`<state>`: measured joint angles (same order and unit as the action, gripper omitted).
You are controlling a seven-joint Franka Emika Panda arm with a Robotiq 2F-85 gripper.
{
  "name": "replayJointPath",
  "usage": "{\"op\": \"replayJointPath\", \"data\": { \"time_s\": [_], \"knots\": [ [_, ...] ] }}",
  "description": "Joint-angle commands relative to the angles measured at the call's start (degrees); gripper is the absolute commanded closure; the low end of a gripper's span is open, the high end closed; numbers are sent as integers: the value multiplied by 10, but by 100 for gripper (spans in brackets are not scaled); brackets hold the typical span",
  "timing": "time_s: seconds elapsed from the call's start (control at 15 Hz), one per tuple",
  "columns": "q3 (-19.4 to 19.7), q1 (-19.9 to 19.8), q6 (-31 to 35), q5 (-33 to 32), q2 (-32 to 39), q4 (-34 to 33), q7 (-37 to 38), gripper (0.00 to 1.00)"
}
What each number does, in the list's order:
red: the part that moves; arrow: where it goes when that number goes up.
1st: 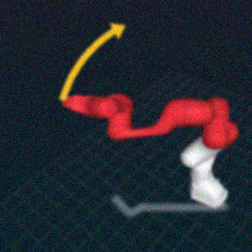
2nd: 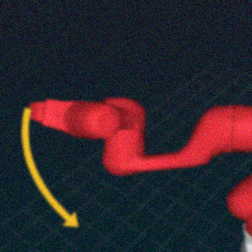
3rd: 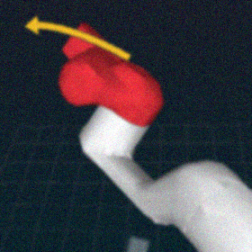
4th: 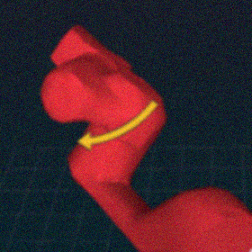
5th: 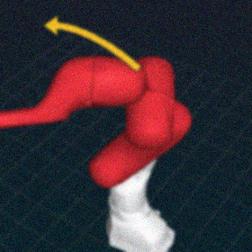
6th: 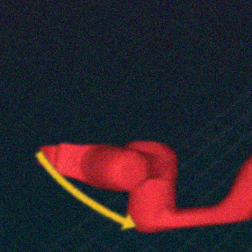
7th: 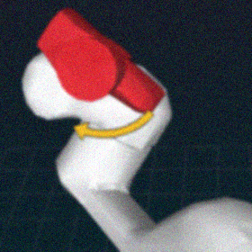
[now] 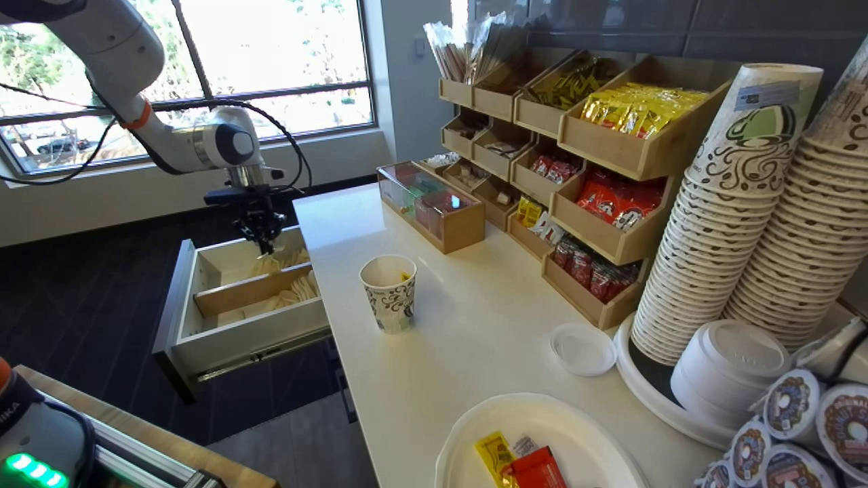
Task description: Lift one folk from the open drawer and put it on the cupboard next to the cup
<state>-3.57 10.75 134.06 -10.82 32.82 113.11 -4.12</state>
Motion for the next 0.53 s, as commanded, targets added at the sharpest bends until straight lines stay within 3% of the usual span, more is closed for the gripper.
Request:
{"op": "replayJointPath", "data": {
  "time_s": [0.0, 0.47],
  "knots": [
    [-36, -49, -62, 64, -30, 1, -62, 97],
    [-63, -146, -195, 223, -95, -9, -223, 97]
  ]
}}
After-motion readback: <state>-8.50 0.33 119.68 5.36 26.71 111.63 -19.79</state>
